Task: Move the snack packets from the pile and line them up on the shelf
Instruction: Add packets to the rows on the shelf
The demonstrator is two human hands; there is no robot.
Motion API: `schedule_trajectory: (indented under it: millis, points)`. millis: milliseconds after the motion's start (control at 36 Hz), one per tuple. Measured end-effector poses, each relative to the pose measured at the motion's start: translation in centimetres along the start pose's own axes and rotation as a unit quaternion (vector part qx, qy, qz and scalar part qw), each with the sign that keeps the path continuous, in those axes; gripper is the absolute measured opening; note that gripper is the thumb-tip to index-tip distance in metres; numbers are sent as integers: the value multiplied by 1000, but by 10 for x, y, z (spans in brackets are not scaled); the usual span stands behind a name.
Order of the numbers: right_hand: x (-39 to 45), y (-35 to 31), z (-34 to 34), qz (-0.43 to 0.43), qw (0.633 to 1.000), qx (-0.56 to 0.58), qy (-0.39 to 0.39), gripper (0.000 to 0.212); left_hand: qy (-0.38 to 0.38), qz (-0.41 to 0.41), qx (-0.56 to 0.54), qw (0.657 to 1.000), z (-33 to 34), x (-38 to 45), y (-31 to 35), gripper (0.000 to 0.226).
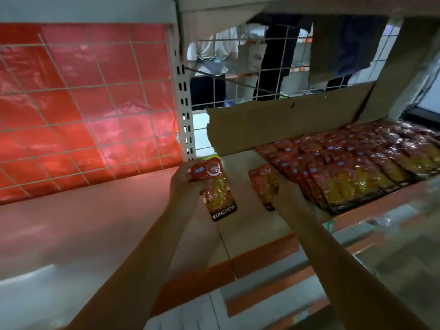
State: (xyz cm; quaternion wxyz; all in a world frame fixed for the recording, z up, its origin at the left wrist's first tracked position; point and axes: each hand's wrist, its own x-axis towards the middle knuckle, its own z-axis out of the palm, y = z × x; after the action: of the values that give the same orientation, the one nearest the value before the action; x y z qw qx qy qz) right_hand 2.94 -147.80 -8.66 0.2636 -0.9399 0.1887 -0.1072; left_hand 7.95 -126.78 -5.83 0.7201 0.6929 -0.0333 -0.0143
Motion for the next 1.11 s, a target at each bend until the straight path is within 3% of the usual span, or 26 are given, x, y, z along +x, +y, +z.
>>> schedule_trajectory:
  millis: [250, 361, 472, 722, 917, 1056, 1111]
  points:
    - [22, 14, 3, -82, 988, -132, 21, 51, 16, -18, -40, 999, 23, 9, -10, 53]
    - [16, 6, 4, -116, 988, -97, -39, 36, 16, -17, -37, 999, 30, 12, -10, 53]
    - [25, 0, 15, -127, 981, -123, -77, 47, 12, -19, -27, 999, 35, 12, -10, 53]
    - [68, -24, 21, -47, 993, -22, -105, 46, 29, -35, -27, 999, 37, 4, -14, 48]
    - [82, -17, 20, -58, 991, 59, -105, 38, 16, -67, -32, 997, 39, 6, -19, 50]
    - [82, -10, 14, -40, 985, 145, -89, 18, 4, -67, -22, 998, 45, 13, -22, 55]
    - [75, -12, 4, -58, 981, 166, -83, 22, -4, -60, -17, 998, 51, 16, -22, 54]
